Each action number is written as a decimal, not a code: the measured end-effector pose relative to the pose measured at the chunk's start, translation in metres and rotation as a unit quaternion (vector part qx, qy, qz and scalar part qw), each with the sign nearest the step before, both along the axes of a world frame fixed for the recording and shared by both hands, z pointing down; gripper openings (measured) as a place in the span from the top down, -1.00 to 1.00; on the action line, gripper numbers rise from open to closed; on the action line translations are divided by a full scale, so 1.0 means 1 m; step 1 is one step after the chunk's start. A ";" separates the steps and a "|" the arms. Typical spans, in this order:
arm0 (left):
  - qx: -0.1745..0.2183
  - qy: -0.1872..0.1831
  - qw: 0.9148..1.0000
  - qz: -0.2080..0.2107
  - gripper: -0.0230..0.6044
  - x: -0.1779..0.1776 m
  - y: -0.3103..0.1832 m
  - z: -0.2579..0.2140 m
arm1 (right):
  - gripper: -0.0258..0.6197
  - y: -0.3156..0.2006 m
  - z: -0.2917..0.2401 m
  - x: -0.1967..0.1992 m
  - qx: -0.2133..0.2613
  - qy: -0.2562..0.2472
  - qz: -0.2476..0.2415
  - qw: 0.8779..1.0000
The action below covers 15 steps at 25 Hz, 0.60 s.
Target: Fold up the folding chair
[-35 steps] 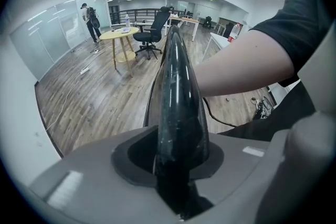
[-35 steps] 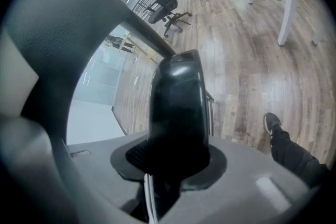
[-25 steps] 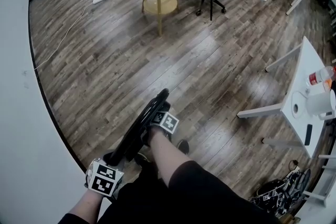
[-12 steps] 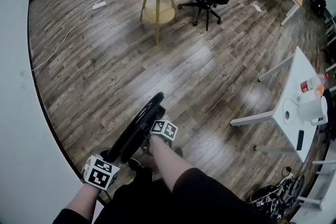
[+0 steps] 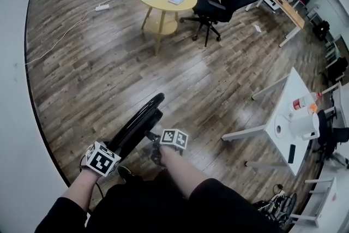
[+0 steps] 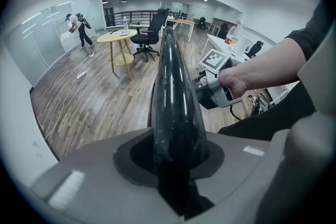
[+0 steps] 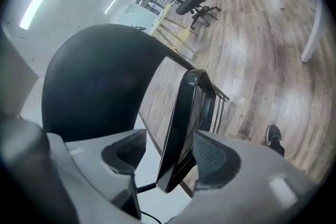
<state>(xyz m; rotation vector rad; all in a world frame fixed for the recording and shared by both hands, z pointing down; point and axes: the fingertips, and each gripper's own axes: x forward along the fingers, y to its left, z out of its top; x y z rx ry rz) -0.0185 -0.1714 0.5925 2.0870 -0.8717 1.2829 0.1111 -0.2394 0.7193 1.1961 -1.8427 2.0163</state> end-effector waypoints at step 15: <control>0.024 -0.006 0.996 0.084 0.57 -0.013 -0.034 0.003 | 0.09 -0.008 -0.104 0.000 0.119 0.021 -0.024 0.992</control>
